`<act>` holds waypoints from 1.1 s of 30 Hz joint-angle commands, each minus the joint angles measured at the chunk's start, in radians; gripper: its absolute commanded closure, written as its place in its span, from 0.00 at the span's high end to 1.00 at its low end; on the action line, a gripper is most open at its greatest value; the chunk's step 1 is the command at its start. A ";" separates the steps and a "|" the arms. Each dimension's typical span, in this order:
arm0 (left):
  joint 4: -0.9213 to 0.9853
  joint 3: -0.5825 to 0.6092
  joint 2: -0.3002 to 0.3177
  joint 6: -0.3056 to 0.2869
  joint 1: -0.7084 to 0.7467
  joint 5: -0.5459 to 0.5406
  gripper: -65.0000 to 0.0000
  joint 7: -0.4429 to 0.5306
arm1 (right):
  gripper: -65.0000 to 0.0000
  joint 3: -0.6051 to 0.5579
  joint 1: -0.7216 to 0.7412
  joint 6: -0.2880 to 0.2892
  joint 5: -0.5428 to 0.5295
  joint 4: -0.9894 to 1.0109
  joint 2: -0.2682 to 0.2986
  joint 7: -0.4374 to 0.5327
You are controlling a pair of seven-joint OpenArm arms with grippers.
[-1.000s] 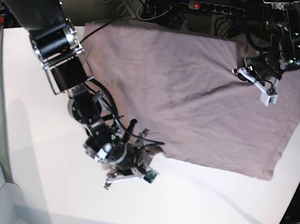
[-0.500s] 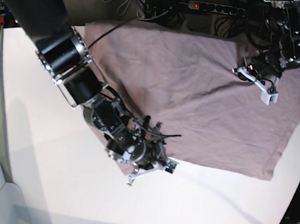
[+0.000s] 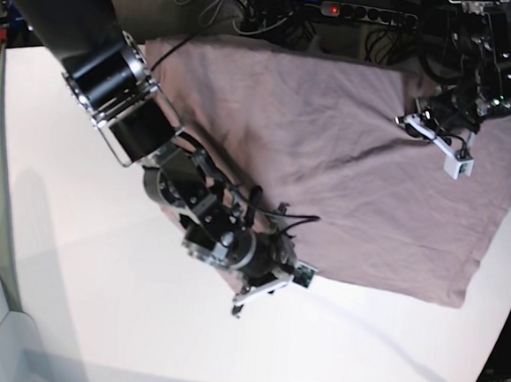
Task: Layout the t-shirt on the table in an organized manner, then fold the t-shirt properly
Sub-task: 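Pull the shirt hem corner with the right gripper away from the shirt, then release the hem and move the right gripper along the shirt's side edge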
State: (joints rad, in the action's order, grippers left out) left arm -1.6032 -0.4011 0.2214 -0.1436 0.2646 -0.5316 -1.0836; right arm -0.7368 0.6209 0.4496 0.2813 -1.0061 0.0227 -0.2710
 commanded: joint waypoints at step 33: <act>0.011 0.000 -0.003 0.011 0.009 0.054 0.00 -0.065 | 0.03 0.231 -0.092 0.001 -0.006 -0.026 0.132 -0.029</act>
State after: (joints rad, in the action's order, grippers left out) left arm -1.6032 -0.4042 0.2184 -0.1436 0.2600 -0.5255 -1.0912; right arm -0.5091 0.5007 0.4522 0.2794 -1.0107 0.1535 -0.3229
